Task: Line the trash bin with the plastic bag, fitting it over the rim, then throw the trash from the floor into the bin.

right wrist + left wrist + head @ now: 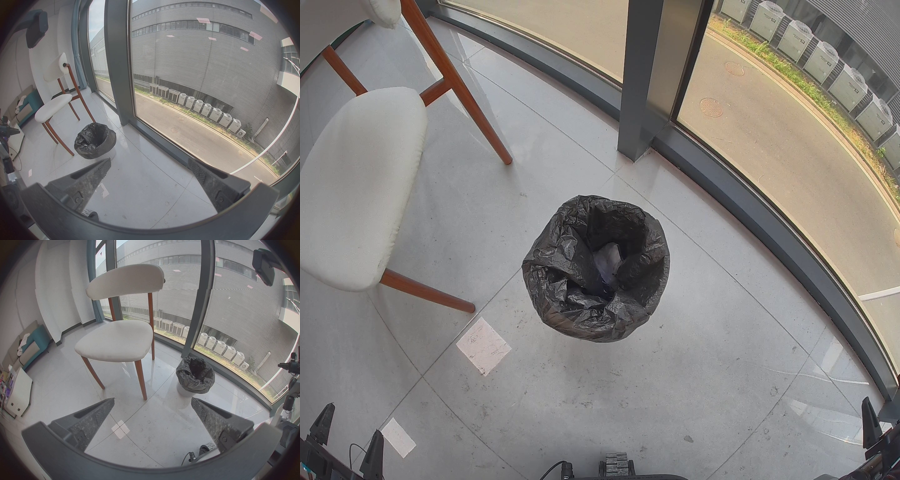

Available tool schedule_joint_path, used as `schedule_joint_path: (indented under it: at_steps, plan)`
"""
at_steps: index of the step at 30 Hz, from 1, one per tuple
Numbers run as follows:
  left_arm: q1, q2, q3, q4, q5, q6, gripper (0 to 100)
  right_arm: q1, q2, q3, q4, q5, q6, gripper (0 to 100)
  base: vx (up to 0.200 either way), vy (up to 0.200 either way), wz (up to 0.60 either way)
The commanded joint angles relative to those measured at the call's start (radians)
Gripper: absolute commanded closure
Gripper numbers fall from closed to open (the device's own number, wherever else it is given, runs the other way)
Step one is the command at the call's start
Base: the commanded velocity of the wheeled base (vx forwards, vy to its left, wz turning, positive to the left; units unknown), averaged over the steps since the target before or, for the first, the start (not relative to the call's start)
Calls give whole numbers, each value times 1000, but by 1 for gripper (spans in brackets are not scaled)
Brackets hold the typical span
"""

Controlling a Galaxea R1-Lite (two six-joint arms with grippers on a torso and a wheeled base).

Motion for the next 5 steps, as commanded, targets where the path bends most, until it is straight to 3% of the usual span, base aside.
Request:
schedule_joint_path:
  at_steps: [1, 5]
  plan:
    - [0, -11, 16, -11, 3, -7, 0, 1, -9, 16, 1, 2, 1, 0, 0, 0, 0]
    - [0, -11, 16, -11, 9, -16, 0, 1, -9, 15, 0, 15, -3, 0, 0, 0, 0]
